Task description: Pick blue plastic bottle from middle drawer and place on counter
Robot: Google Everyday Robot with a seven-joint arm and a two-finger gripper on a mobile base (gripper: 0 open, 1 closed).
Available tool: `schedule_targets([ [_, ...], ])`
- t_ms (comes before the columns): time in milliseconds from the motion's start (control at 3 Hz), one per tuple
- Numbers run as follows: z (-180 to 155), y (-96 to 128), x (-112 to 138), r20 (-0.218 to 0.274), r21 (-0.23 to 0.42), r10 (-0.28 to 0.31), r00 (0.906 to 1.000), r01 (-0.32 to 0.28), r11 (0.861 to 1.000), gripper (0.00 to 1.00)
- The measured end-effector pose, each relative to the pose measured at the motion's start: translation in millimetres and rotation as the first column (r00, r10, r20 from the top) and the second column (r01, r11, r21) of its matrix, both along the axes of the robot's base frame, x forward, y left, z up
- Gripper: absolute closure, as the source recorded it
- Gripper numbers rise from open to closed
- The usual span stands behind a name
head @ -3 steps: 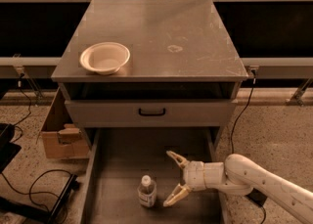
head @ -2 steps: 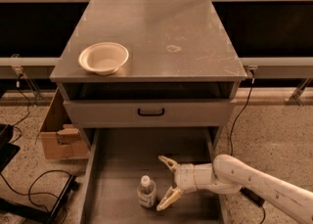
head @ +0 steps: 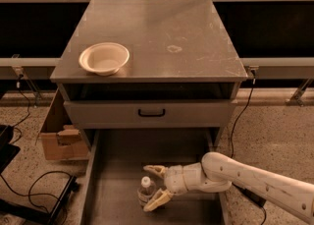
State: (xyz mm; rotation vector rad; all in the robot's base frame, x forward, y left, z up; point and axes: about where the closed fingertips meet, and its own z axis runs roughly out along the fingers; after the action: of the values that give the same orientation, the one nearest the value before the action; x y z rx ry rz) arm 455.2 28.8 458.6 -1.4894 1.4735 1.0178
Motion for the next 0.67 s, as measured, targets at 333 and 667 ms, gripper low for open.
schedule_targets([
  [333, 10.6, 11.3, -9.9, -0.024, 0.007, 0.011, 0.9997, -0.011, 1.0, 0.41],
  [667, 2.7, 11.0, -11.0, -0.056, 0.032, -0.012, 0.9984, 0.014, 0.999, 0.64],
])
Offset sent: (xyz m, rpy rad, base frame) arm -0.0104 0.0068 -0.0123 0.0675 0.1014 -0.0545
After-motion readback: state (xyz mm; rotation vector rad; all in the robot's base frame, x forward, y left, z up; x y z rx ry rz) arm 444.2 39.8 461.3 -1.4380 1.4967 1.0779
